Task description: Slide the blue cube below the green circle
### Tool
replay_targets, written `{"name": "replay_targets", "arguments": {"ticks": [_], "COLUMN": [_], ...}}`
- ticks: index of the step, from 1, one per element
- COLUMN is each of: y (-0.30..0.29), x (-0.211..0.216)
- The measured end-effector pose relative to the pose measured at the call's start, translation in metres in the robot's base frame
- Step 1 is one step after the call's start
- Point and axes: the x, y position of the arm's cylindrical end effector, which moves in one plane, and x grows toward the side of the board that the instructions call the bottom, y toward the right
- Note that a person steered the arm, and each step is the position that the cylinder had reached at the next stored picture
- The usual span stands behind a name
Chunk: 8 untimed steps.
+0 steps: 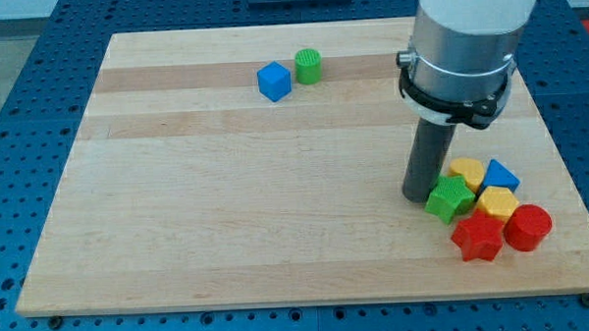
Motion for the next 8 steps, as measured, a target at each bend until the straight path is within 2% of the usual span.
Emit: {"name": "replay_targets", "arguments": {"ticks": [1, 2, 6, 8], "y": [0.0, -0.038, -0.202, -0.246], "x": [0.0, -0.014, -0.091, -0.15]}}
